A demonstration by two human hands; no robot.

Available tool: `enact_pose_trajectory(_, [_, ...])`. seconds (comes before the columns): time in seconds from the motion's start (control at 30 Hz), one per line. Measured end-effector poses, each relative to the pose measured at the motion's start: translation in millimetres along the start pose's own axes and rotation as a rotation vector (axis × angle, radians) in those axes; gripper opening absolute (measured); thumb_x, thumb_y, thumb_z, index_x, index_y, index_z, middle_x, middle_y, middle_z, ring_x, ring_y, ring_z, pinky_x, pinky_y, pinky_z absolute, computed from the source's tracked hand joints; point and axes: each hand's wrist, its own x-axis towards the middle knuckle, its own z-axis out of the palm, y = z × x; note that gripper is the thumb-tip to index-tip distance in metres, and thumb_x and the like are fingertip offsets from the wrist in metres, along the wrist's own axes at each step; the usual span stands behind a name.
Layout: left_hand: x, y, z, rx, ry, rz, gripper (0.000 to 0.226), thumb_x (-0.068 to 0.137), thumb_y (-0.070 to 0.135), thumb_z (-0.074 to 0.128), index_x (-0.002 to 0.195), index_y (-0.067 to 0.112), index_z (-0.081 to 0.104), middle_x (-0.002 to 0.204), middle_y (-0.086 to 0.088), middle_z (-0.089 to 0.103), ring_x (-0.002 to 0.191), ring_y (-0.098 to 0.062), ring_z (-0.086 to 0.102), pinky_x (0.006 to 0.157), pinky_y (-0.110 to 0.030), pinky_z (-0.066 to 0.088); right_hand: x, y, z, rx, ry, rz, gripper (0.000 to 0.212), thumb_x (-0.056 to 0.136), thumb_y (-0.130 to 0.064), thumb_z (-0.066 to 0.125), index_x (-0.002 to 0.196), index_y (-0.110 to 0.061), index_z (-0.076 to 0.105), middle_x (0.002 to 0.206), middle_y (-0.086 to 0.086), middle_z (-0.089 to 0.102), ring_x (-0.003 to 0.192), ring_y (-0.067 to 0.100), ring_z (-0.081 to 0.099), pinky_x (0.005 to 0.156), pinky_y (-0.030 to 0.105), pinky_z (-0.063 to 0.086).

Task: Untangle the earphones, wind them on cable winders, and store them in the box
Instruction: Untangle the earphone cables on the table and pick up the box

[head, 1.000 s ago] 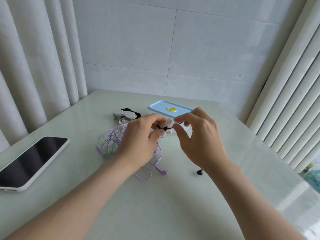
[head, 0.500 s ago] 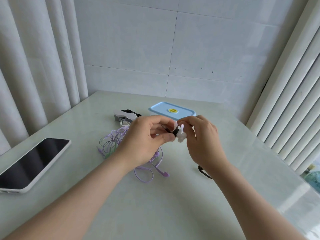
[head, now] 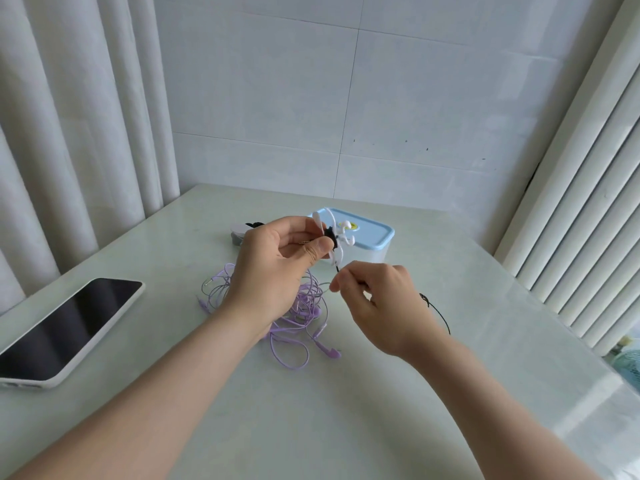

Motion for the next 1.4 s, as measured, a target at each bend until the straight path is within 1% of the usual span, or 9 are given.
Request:
enact_pose_trajectory(0.1, [1,-3,-1,0.076,0.044,-0.013,0.009,0.094,0.015,0.077,0.103,0.014,0.076,0.095,0.003,0.081,0.089,-0.010,0.077,0.082,-0.017,0.055,-1,0,6,-0.006,0.001,-0.067,0.033,0.100,-0.024,0.046,0.079,-0.010,0.068,0.069,0.006,0.067,0.063,0.025,0.055,0.063,0.043,0.047])
enact_pose_trajectory(0.23, [-1,-6,0,0.116,0.083,-0.066,0.010,0.100,0.017,0.071,0.108,0.012,0.071,0.093,0.004,0.079,0.077,-0.003,0.076,0.068,-0.013,0.050,-2,-1,9,-0.008,-0.019,-0.158,0.035,0.097,-0.026,0.046,0.075,-0.007,0.063,0.066,0.012,0.063,0.069,0.034,0.058,0.063,0.044,0.049])
enact_pose_trajectory(0.4, [2,-13,1,0.090,0.090,-0.138,0.015,0.102,0.025,0.068,0.111,0.013,0.067,0.100,-0.005,0.080,0.088,-0.013,0.079,0.076,-0.030,0.049,-1,1,8,-0.014,-0.018,-0.170,0.036,0.098,-0.029,0.045,0.078,-0.006,0.064,0.067,0.011,0.064,0.067,0.033,0.058,0.062,0.044,0.050])
enact_pose_trajectory(0.63, [5,-10,1,-0.215,0.065,-0.370,0.020,0.107,0.015,0.057,0.109,-0.001,0.069,0.098,-0.014,0.081,0.094,-0.020,0.076,0.071,-0.031,0.042,-3,-1,4,-0.061,0.073,-0.104,0.031,0.095,-0.033,0.044,0.081,-0.021,0.070,0.067,0.002,0.069,0.061,0.024,0.060,0.056,0.041,0.052])
enact_pose_trajectory(0.8, [5,-7,-4,-0.331,0.003,-0.423,0.025,0.109,0.019,0.055,0.124,0.000,0.061,0.110,-0.019,0.078,0.097,-0.019,0.077,0.070,-0.031,0.041,-3,-5,1,-0.053,0.147,-0.074,0.028,0.092,-0.032,0.046,0.083,-0.023,0.071,0.051,-0.004,0.053,0.051,0.022,0.046,0.052,0.040,0.050])
enact_pose_trajectory(1.03, [2,-6,0,-0.254,0.062,-0.359,0.031,0.105,0.022,0.063,0.124,-0.003,0.065,0.102,-0.011,0.081,0.094,-0.015,0.076,0.069,-0.033,0.037,-5,-9,2,-0.059,0.167,-0.153,0.028,0.095,-0.028,0.049,0.088,-0.021,0.075,0.048,-0.001,0.043,0.050,0.025,0.038,0.049,0.038,0.047])
enact_pose_trajectory(1.23, [-3,-4,3,-0.031,0.192,-0.161,0.021,0.098,0.014,0.073,0.110,0.010,0.056,0.087,-0.001,0.081,0.073,-0.010,0.077,0.072,-0.027,0.056,-5,-10,3,-0.080,0.147,-0.248,0.028,0.101,-0.031,0.054,0.080,-0.021,0.069,0.053,0.003,0.042,0.056,0.028,0.035,0.049,0.041,0.042])
enact_pose_trajectory(1.3, [-4,-6,3,0.156,0.160,-0.060,0.023,0.096,0.016,0.075,0.107,0.014,0.054,0.093,0.001,0.080,0.077,-0.010,0.078,0.080,-0.034,0.060,-6,-12,3,-0.081,0.186,-0.260,0.027,0.101,-0.029,0.057,0.077,-0.020,0.068,0.052,0.002,0.041,0.054,0.027,0.034,0.047,0.039,0.041])
enact_pose_trajectory(1.4, [-9,-7,2,0.271,-0.002,0.000,0.023,0.096,0.015,0.075,0.107,0.019,0.055,0.094,0.005,0.078,0.076,-0.015,0.078,0.076,-0.038,0.061,-6,-14,2,-0.109,0.348,-0.215,0.024,0.095,-0.029,0.061,0.072,-0.021,0.068,0.050,-0.009,0.040,0.049,0.018,0.037,0.046,0.034,0.043])
